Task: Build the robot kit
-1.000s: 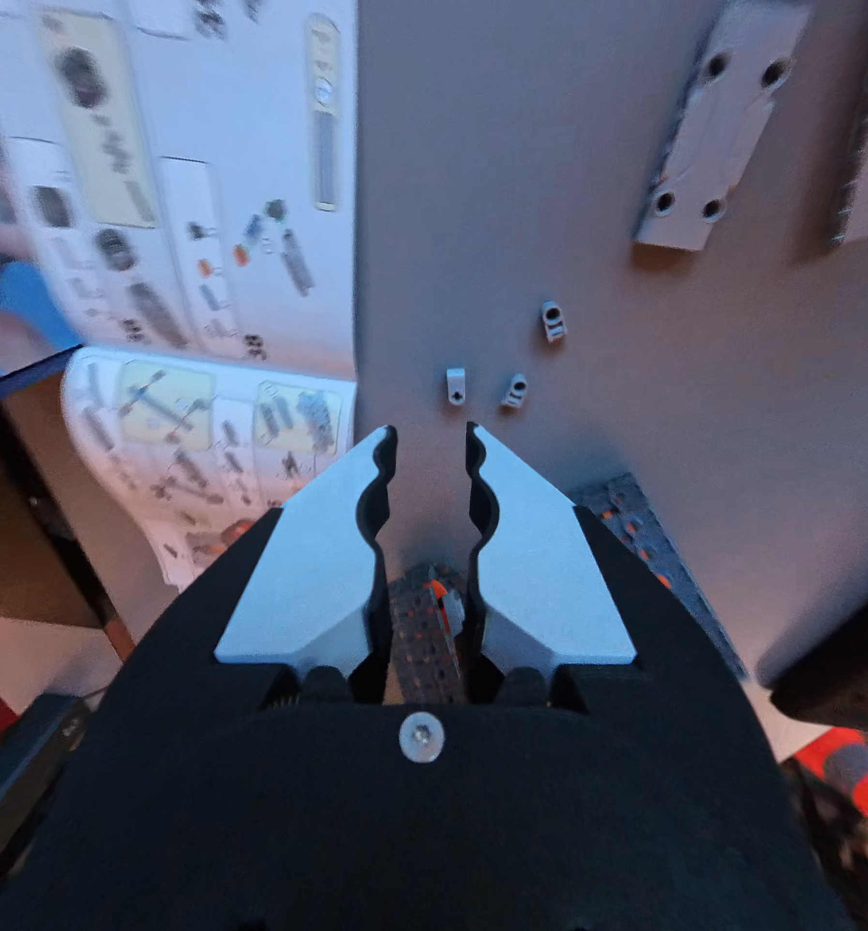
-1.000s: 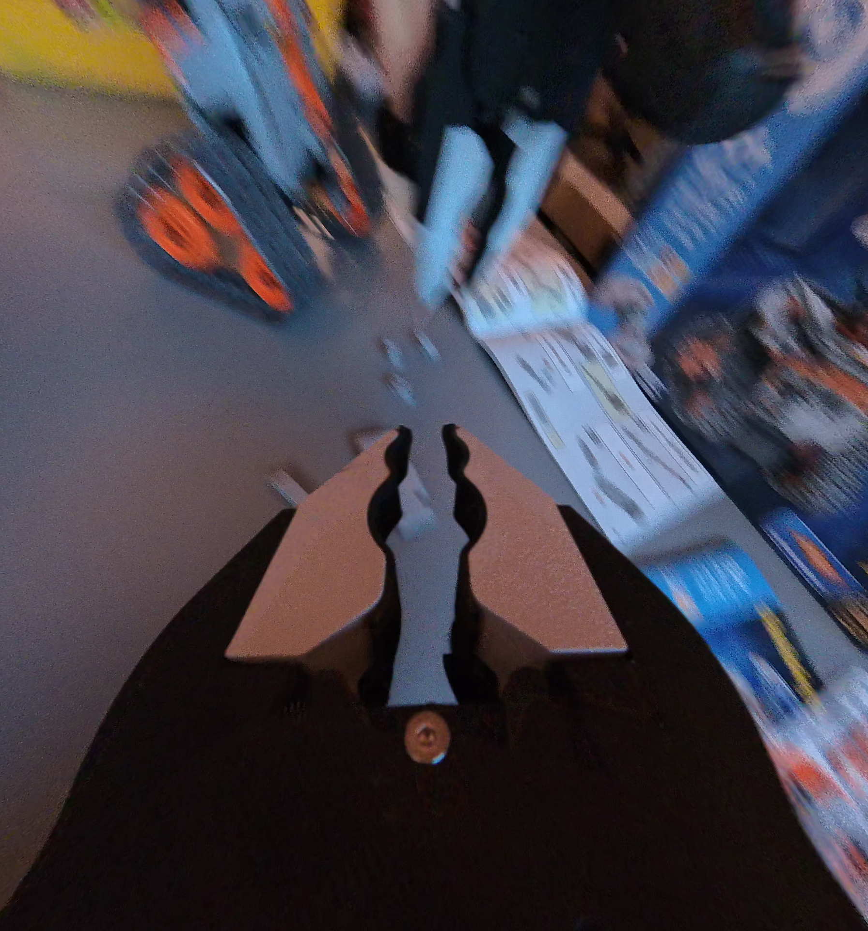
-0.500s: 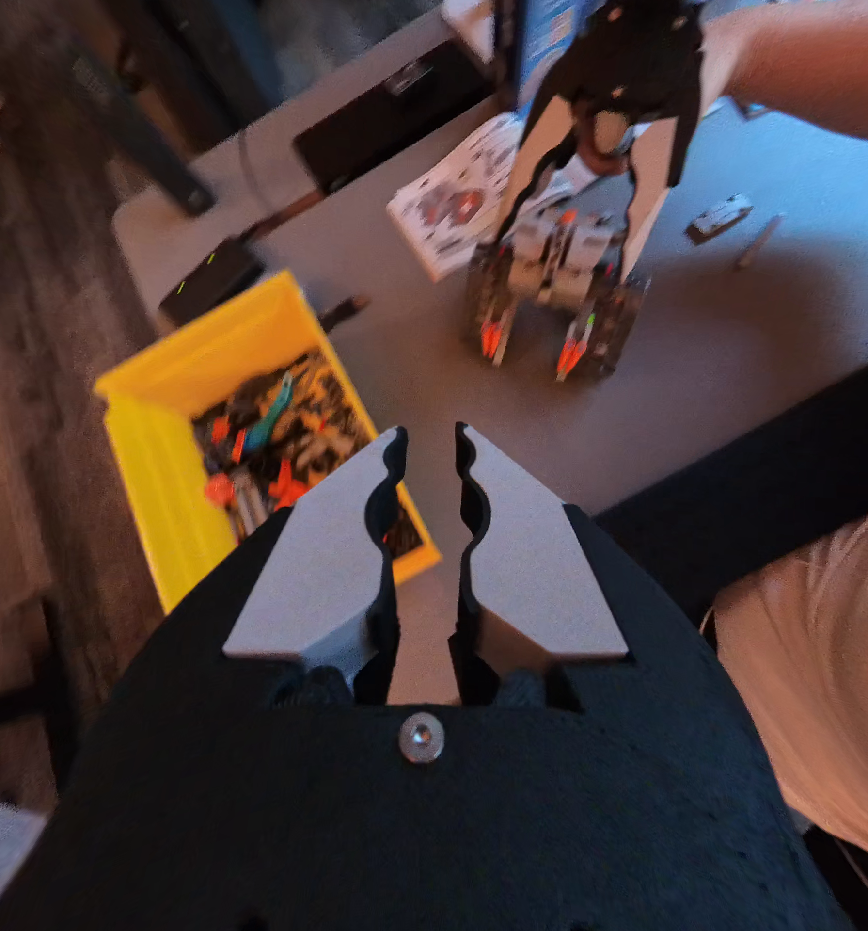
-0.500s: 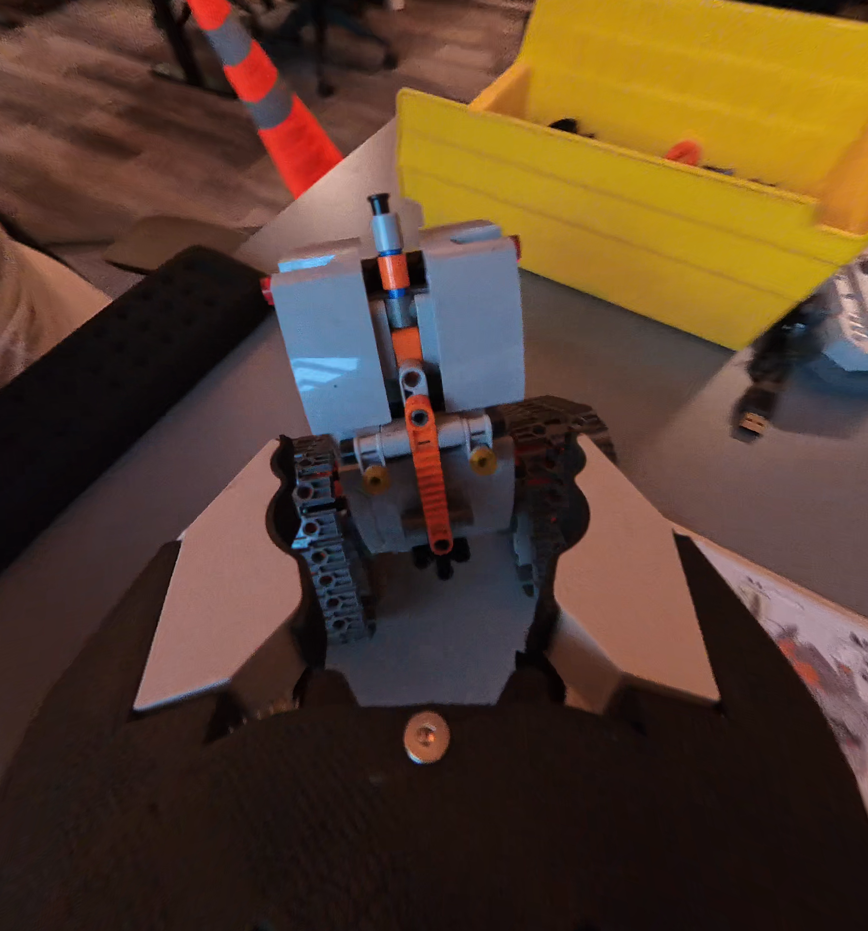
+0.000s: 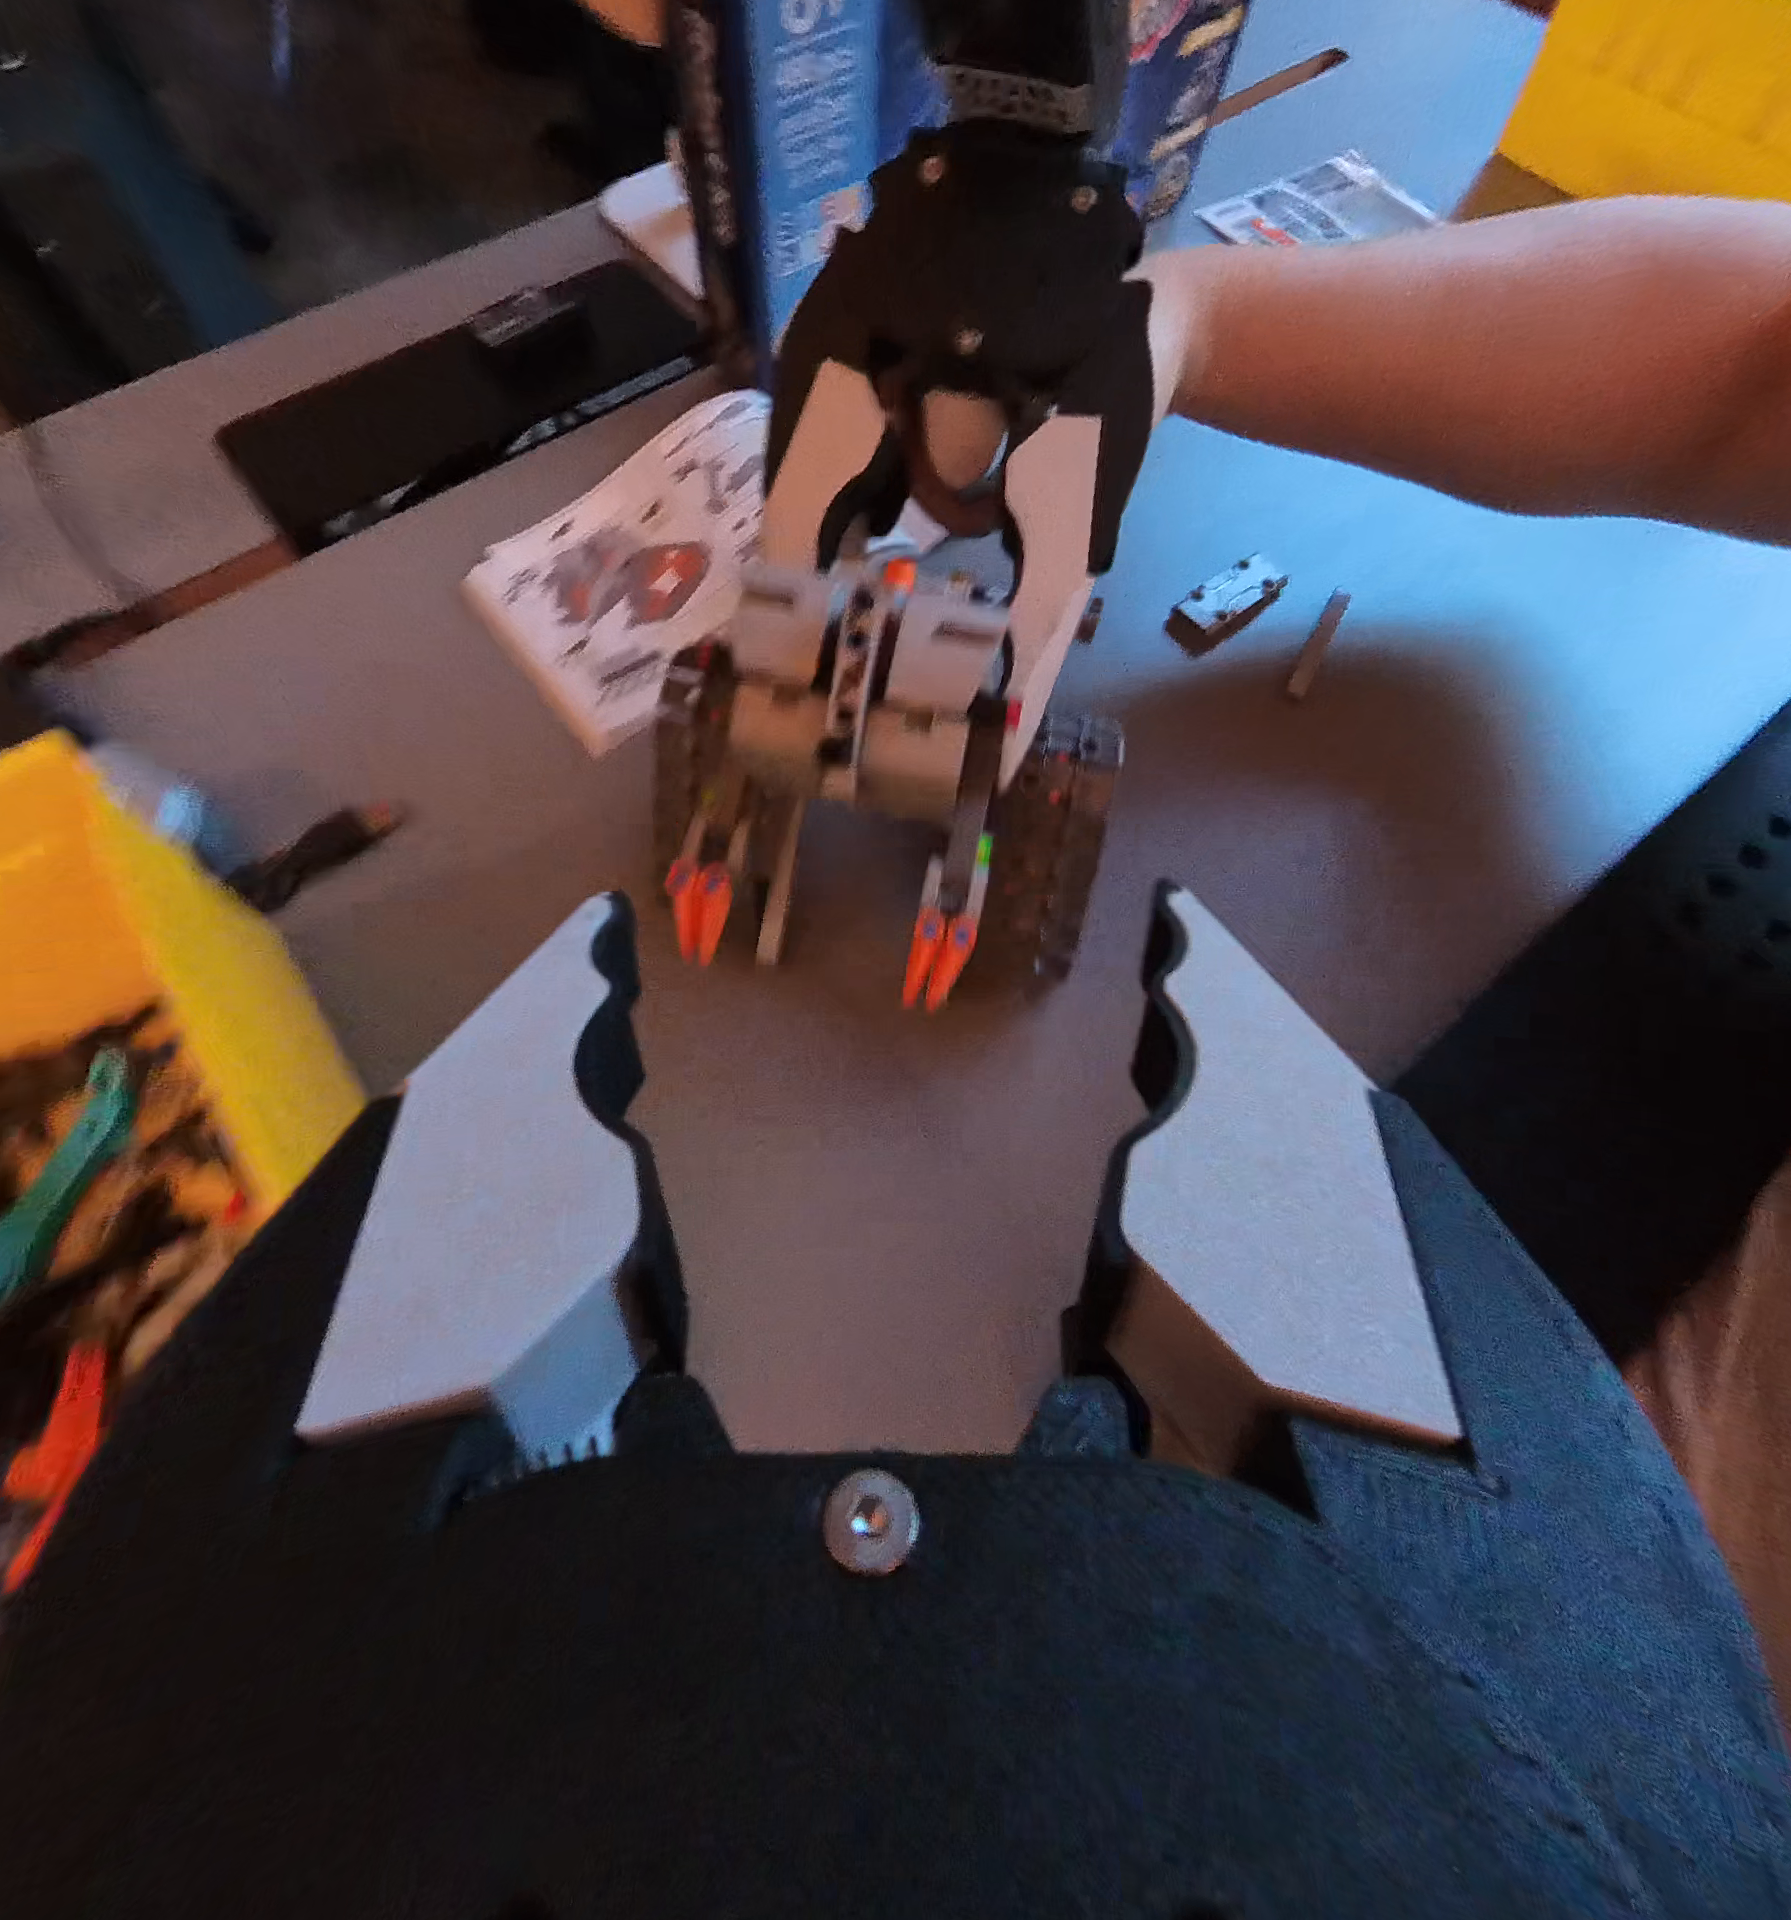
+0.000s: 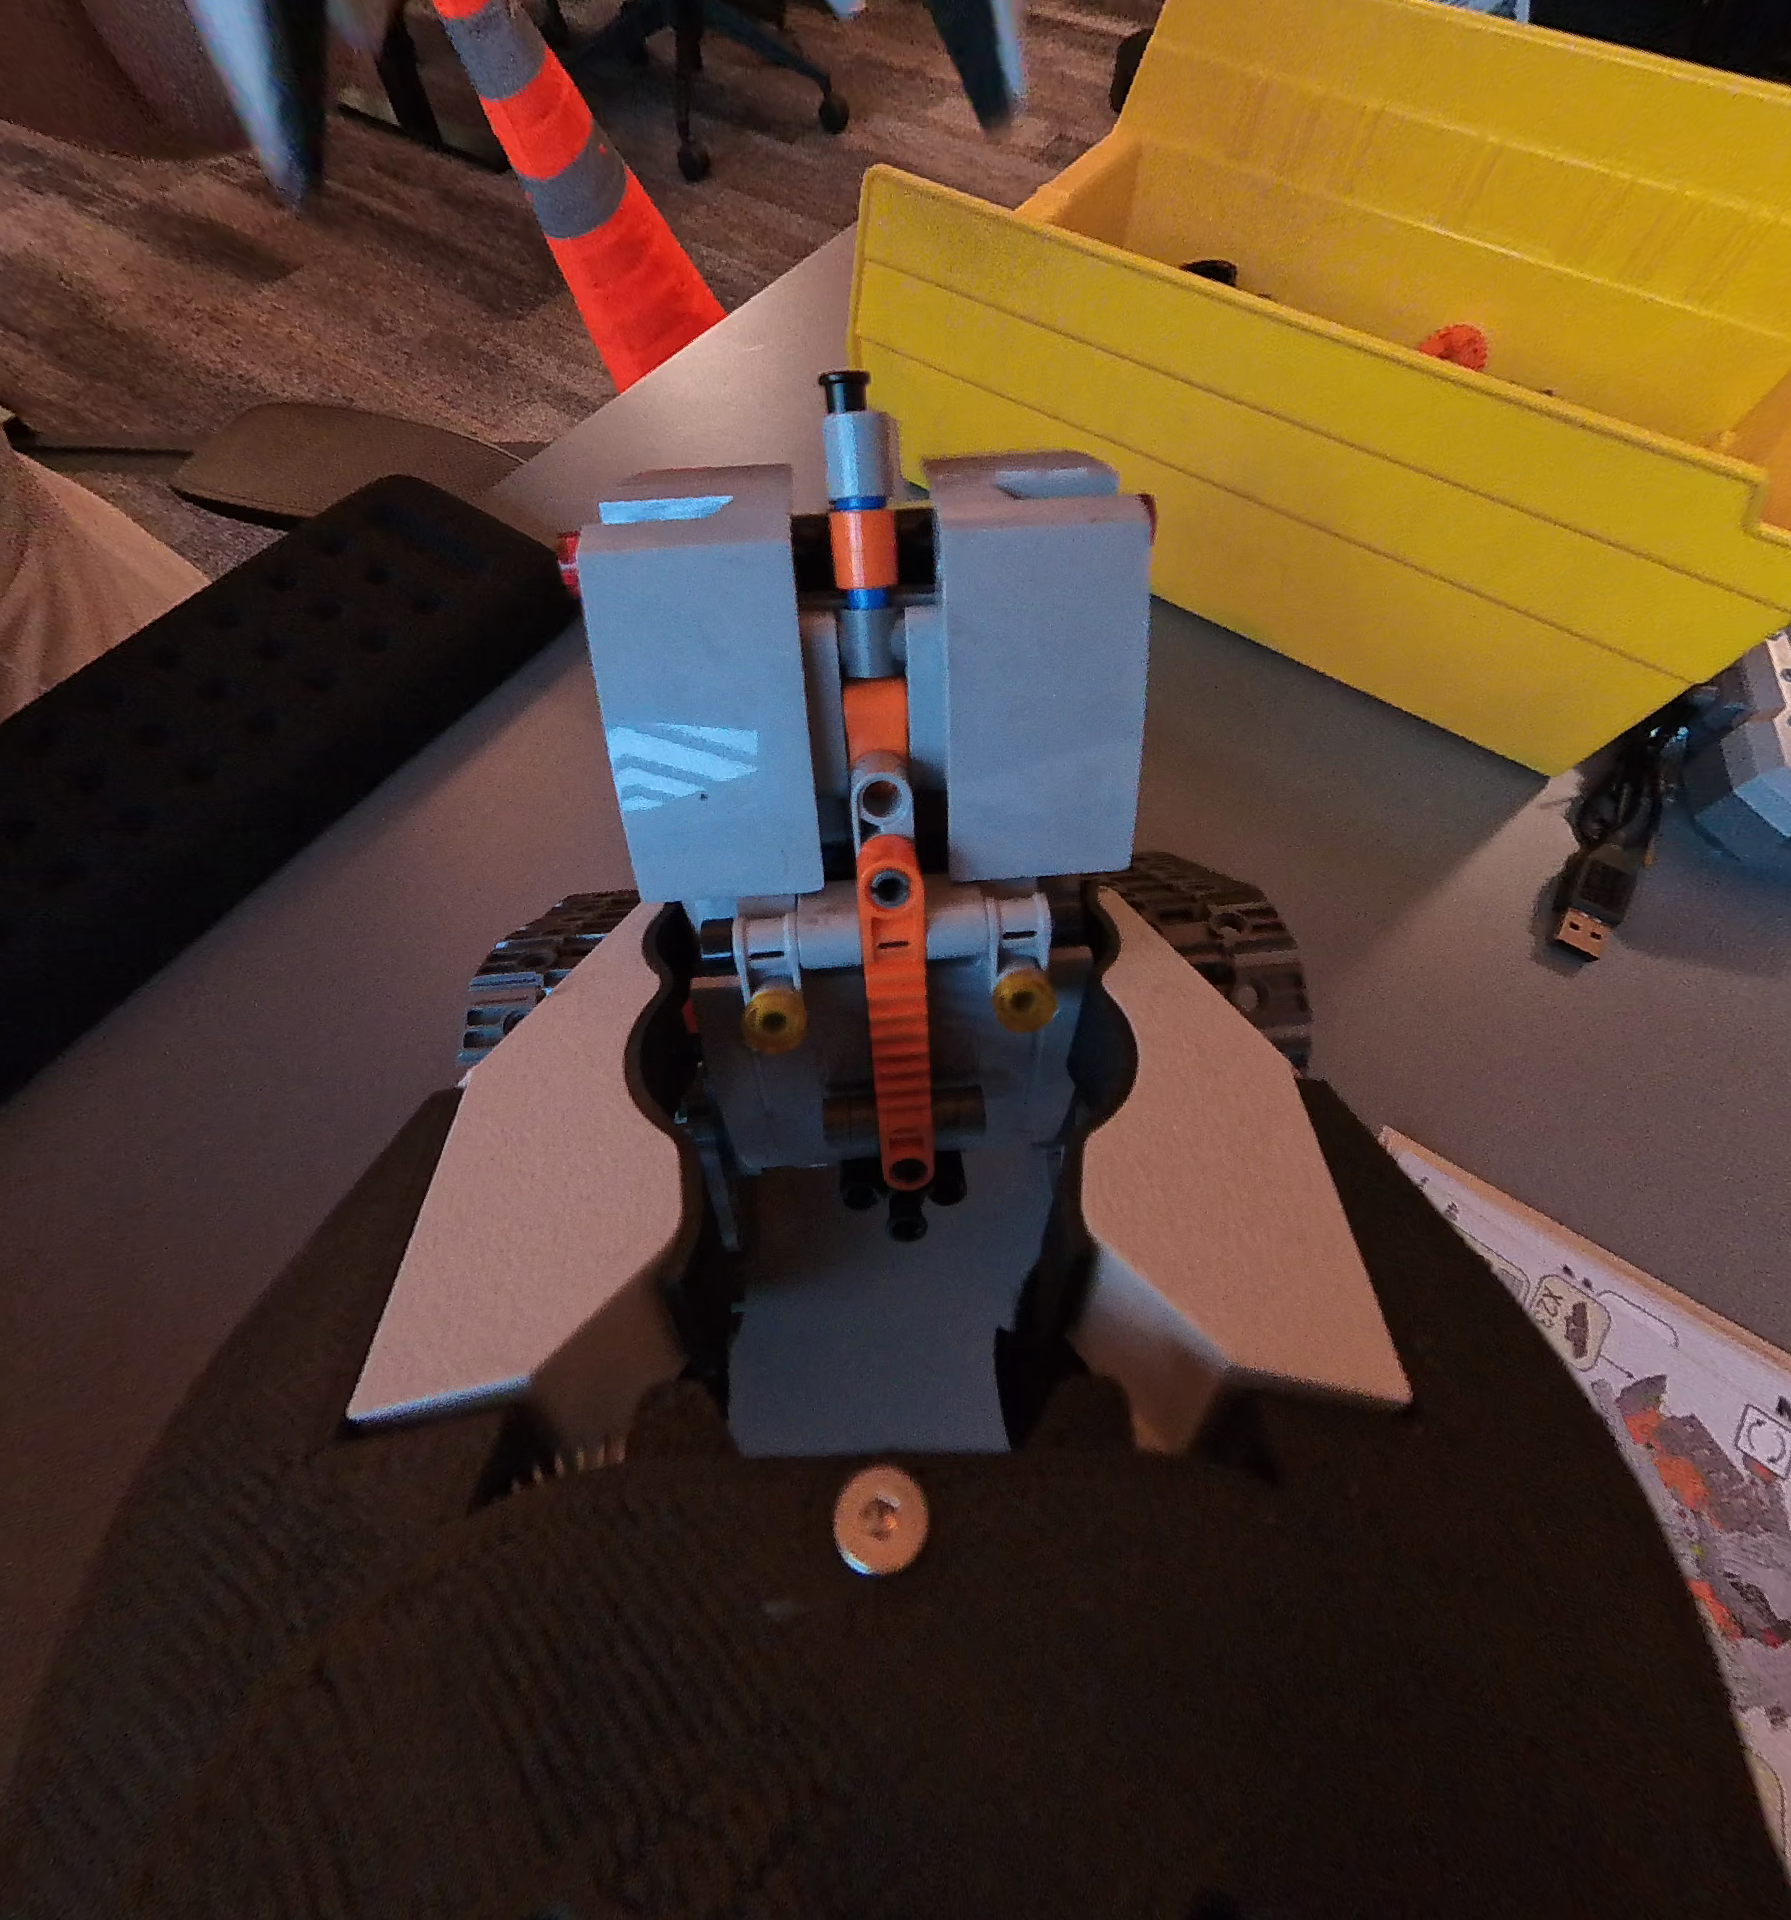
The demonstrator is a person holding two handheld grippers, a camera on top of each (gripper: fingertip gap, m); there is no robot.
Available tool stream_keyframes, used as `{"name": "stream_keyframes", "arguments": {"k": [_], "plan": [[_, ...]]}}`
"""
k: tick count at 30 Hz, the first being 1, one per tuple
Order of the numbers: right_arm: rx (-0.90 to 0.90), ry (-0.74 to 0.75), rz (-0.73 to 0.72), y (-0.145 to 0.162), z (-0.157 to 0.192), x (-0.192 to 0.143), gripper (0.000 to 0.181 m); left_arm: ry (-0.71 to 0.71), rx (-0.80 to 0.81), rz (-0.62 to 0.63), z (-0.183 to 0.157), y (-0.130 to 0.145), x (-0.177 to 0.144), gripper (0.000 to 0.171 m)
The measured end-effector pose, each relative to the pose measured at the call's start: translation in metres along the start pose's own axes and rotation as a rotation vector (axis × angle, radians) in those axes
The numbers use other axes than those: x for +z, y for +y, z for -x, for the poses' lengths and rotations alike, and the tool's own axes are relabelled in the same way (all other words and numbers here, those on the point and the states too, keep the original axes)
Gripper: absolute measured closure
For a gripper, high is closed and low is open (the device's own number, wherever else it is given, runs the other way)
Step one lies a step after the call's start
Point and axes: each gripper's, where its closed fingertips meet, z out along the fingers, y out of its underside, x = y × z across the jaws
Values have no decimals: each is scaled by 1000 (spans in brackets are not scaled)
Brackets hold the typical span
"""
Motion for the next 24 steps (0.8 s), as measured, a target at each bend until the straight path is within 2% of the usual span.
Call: {"name": "stream_keyframes", "arguments": {"k": [1,3,5,8,10,14,17,19,22,24], "plan": [[2,8,0,0,0,0,108,13,30,18,-2,-6,22,68],[6,22,3,1,0,-1,108,-2,97,77,2,-9,58,68],[9,29,0,1,1,-2,108,0,137,132,7,-5,80,72],[25,42,-9,1,1,-3,108,55,219,201,9,10,96,80],[36,62,1,1,0,-2,108,67,282,199,9,14,104,84],[66,80,-22,-13,-2,-11,109,89,276,188,10,1,98,86],[52,132,-55,-40,-2,-32,109,95,321,188,8,-28,82,85],[29,220,-60,-54,0,-65,109,94,406,184,0,-61,78,85],[49,403,-53,-51,25,-145,108,166,571,146,-42,-126,101,85],[105,558,-7,-27,59,-209,109,273,682,90,-93,-167,135,85]]}}
